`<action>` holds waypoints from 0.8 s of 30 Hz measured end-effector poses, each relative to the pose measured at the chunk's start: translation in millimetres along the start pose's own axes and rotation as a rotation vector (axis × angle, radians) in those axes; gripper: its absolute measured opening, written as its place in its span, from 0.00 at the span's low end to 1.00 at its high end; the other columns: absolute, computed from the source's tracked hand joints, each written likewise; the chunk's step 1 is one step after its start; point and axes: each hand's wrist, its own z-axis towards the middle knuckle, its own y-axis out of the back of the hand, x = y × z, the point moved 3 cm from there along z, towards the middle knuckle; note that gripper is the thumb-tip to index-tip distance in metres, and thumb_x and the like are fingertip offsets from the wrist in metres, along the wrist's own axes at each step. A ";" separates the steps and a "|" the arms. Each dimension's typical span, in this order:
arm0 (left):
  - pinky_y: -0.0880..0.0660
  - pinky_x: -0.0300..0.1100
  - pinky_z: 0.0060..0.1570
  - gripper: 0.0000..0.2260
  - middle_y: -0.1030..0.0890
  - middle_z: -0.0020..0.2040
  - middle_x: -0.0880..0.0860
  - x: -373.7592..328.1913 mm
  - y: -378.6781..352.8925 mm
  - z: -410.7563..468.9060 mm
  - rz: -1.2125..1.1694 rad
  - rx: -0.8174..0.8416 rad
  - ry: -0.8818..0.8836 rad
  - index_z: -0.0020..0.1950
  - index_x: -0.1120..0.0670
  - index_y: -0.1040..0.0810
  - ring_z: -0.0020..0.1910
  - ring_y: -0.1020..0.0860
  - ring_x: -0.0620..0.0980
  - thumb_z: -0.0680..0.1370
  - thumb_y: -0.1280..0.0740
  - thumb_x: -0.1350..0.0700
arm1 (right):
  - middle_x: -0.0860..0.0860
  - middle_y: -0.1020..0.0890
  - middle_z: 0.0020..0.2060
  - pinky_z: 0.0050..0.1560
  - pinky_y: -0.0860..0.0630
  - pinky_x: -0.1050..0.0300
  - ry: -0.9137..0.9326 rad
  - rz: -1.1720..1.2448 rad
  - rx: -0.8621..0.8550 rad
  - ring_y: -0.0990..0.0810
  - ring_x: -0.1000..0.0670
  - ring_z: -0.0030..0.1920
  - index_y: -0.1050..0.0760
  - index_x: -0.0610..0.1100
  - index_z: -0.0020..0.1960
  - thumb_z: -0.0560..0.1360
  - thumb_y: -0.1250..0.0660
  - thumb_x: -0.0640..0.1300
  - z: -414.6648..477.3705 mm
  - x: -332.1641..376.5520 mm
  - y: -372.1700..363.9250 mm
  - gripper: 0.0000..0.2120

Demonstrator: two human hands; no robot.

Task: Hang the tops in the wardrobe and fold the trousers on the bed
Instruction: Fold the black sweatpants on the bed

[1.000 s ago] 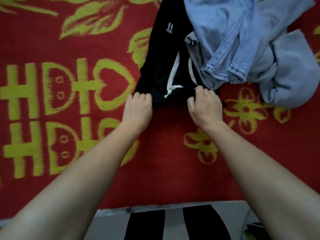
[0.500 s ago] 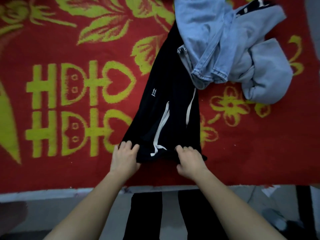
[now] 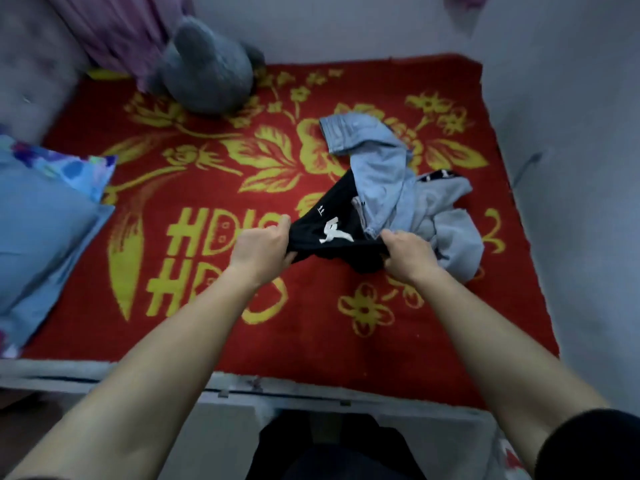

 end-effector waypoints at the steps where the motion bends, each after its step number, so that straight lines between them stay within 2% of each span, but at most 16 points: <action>1: 0.37 0.40 0.26 0.19 0.19 0.33 0.55 8.4 23.8 3.5 0.034 -0.031 -0.002 0.53 0.59 0.27 0.28 0.20 0.60 0.73 0.29 0.47 | 0.43 0.20 0.53 0.44 0.26 0.48 0.017 -0.026 -0.059 0.20 0.39 0.53 0.29 0.45 0.60 0.75 0.37 0.41 2.1 4.5 28.3 0.13; 4: 0.36 0.42 0.28 0.18 0.18 0.35 0.56 39.1 93.8 10.3 0.118 -0.168 0.014 0.56 0.58 0.28 0.31 0.19 0.59 0.77 0.34 0.43 | 0.45 0.19 0.47 0.36 0.29 0.51 0.056 -0.141 -0.292 0.19 0.39 0.44 0.32 0.46 0.58 0.78 0.38 0.41 -3.9 23.2 117.8 0.09; 7: 0.37 0.45 0.29 0.19 0.18 0.39 0.59 67.6 165.5 8.5 0.126 -0.377 0.039 0.58 0.59 0.28 0.34 0.19 0.63 0.80 0.38 0.44 | 0.43 0.21 0.45 0.33 0.32 0.51 0.085 -0.230 -0.573 0.18 0.37 0.40 0.30 0.44 0.60 0.77 0.38 0.40 -31.8 49.7 205.3 0.12; 11: 0.37 0.48 0.30 0.14 0.19 0.45 0.59 96.3 256.2 -14.1 0.125 -0.623 0.037 0.60 0.57 0.28 0.40 0.18 0.64 0.82 0.40 0.48 | 0.39 0.22 0.51 0.39 0.27 0.46 0.054 -0.258 -0.784 0.19 0.33 0.45 0.30 0.43 0.64 0.78 0.40 0.41 -87.2 94.9 296.0 0.15; 13: 0.35 0.50 0.31 0.10 0.20 0.47 0.60 113.5 294.9 -32.6 0.133 -0.714 0.042 0.61 0.57 0.29 0.43 0.19 0.64 0.82 0.41 0.54 | 0.38 0.23 0.52 0.39 0.28 0.45 0.032 -0.270 -0.872 0.19 0.32 0.47 0.31 0.42 0.65 0.79 0.41 0.40 -113.6 120.2 329.7 0.15; 16: 0.33 0.53 0.38 0.13 0.22 0.50 0.63 144.3 346.4 -63.2 0.103 -0.849 0.066 0.64 0.59 0.30 0.45 0.22 0.66 0.80 0.41 0.61 | 0.37 0.24 0.56 0.38 0.33 0.47 -0.006 -0.350 -0.956 0.19 0.32 0.49 0.33 0.43 0.69 0.82 0.44 0.39 -146.8 159.0 364.6 0.16; 19: 0.33 0.58 0.56 0.20 0.23 0.57 0.63 168.4 376.6 -88.6 0.066 -0.898 0.107 0.67 0.58 0.31 0.53 0.25 0.65 0.76 0.39 0.65 | 0.37 0.26 0.59 0.40 0.34 0.47 -0.023 -0.425 -0.944 0.20 0.33 0.52 0.35 0.42 0.71 0.82 0.45 0.38 -171.2 195.3 380.0 0.17; 24: 0.33 0.57 0.54 0.19 0.26 0.61 0.63 189.9 399.3 -125.0 0.052 -0.938 0.065 0.70 0.58 0.31 0.58 0.28 0.64 0.78 0.42 0.63 | 0.37 0.26 0.59 0.39 0.34 0.48 -0.034 -0.431 -1.024 0.21 0.33 0.52 0.34 0.42 0.72 0.83 0.46 0.39 -204.9 230.2 392.3 0.17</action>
